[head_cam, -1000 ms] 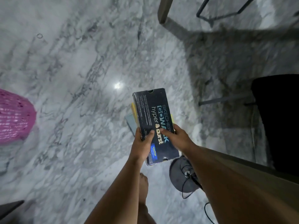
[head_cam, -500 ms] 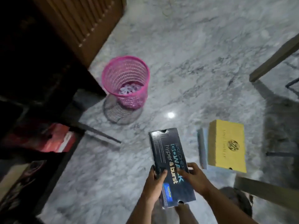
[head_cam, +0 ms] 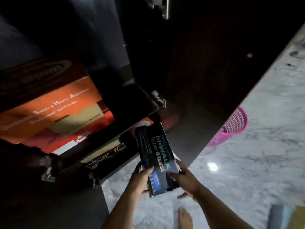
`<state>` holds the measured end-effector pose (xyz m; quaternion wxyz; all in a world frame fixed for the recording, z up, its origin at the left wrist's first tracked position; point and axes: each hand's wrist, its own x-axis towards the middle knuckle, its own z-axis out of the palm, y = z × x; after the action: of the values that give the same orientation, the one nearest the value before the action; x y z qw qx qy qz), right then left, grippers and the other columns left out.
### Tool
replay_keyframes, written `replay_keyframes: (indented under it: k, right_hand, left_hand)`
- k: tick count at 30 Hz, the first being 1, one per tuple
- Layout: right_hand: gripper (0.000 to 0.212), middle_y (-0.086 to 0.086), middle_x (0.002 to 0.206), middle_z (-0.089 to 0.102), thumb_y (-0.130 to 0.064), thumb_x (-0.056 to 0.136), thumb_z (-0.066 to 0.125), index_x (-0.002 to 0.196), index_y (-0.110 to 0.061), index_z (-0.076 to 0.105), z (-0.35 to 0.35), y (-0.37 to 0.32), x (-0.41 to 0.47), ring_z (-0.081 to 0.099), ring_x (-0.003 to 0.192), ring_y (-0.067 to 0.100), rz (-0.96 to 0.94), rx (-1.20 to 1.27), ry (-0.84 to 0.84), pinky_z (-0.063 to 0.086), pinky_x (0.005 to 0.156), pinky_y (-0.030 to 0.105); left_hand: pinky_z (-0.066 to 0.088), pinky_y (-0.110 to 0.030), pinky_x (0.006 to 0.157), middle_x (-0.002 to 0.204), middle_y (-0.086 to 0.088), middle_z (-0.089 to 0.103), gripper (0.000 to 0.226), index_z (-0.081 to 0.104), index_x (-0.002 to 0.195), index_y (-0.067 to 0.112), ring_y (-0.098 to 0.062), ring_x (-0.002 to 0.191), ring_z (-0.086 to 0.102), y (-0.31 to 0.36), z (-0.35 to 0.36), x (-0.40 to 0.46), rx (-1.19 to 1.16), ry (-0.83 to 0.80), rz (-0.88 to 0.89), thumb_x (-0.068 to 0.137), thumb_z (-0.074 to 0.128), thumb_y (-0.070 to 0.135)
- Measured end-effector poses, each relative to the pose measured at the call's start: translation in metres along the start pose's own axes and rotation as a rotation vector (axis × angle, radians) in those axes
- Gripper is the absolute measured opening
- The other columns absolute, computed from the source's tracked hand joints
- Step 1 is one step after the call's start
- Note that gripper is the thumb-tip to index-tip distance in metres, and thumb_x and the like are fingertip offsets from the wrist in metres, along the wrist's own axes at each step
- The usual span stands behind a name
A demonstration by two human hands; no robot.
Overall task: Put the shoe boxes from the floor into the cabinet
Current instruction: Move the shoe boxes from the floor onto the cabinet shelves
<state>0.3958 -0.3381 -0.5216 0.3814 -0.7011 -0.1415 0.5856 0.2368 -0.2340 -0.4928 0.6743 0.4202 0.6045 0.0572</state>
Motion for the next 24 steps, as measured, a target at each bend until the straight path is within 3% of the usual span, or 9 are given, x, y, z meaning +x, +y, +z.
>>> replay_keyframes:
  k: [3,6,11,13,15,17,19,24]
  right_hand:
    - [0.052,-0.003,0.121,0.069,-0.023,0.096,0.068,0.138,-0.046,0.048,0.008,-0.068,0.028,0.069,0.091,0.015,-0.051,-0.041,0.044,0.06,0.071,0.042]
    - [0.041,-0.003,0.119,0.07,-0.021,0.095,0.069,0.125,-0.045,0.057,0.014,-0.128,0.068,0.069,0.094,0.019,-0.126,-0.046,0.105,0.059,0.075,0.045]
    - [0.037,0.004,0.115,0.07,-0.015,0.096,0.067,0.128,-0.034,0.061,0.024,-0.204,0.144,0.068,0.089,0.02,-0.181,-0.06,0.107,0.06,0.081,0.052]
    - [0.041,0.009,0.112,0.069,-0.01,0.098,0.064,0.135,-0.028,0.059,0.03,-0.227,0.168,0.068,0.099,0.027,-0.189,-0.058,0.11,0.055,0.094,0.055]
    - [0.046,0.005,0.11,0.065,-0.009,0.097,0.065,0.141,-0.021,0.057,0.037,-0.243,0.196,0.066,0.107,0.025,-0.218,-0.048,0.12,0.054,0.095,0.041]
    - [0.051,0.002,0.121,0.064,-0.012,0.095,0.067,0.145,-0.016,0.054,0.045,-0.252,0.217,0.062,0.112,0.021,-0.264,-0.058,0.143,0.048,0.093,0.029]
    - [0.057,0.001,0.139,0.061,-0.021,0.094,0.069,0.148,-0.02,0.05,0.051,-0.257,0.231,0.06,0.124,0.021,-0.294,-0.077,0.173,0.045,0.098,0.028]
    - [0.059,0.006,0.142,0.059,-0.023,0.096,0.066,0.151,-0.018,0.046,0.05,-0.259,0.24,0.058,0.124,0.022,-0.351,-0.016,0.236,0.041,0.088,0.023]
  left_hand:
    - [0.053,-0.032,0.064,0.13,0.001,0.066,0.049,0.047,0.141,0.036,-0.013,0.093,0.065,0.046,-0.012,0.019,-0.056,0.036,0.043,0.096,0.066,0.033]
    - [0.053,-0.03,0.061,0.113,0.009,0.068,0.045,0.048,0.138,0.039,-0.005,0.085,0.063,0.096,-0.02,0.046,-0.094,0.042,0.085,0.097,0.065,0.031]
    - [0.054,-0.052,0.096,0.117,0.009,0.064,0.037,0.05,0.123,0.045,-0.012,0.095,0.06,0.161,-0.033,0.115,-0.149,0.129,0.135,0.095,0.066,0.028]
    - [0.056,-0.055,0.094,0.124,0.009,0.064,0.042,0.047,0.126,0.049,-0.02,0.11,0.061,0.176,-0.036,0.137,-0.185,0.142,0.135,0.094,0.067,0.031]
    - [0.058,-0.059,0.088,0.136,0.008,0.06,0.052,0.045,0.133,0.051,-0.025,0.115,0.062,0.188,-0.038,0.156,-0.252,0.152,0.142,0.091,0.071,0.033]
    - [0.058,-0.057,0.092,0.136,0.011,0.05,0.068,0.035,0.15,0.046,-0.02,0.106,0.058,0.198,-0.039,0.175,-0.36,0.181,0.181,0.094,0.069,0.027]
    - [0.055,-0.053,0.1,0.132,0.004,0.045,0.071,0.032,0.156,0.035,-0.017,0.098,0.053,0.209,-0.04,0.187,-0.461,0.227,0.224,0.097,0.066,0.021]
    - [0.055,-0.047,0.102,0.14,-0.001,0.051,0.068,0.039,0.153,0.03,-0.017,0.111,0.059,0.208,-0.038,0.197,-0.479,0.26,0.278,0.093,0.07,0.024]
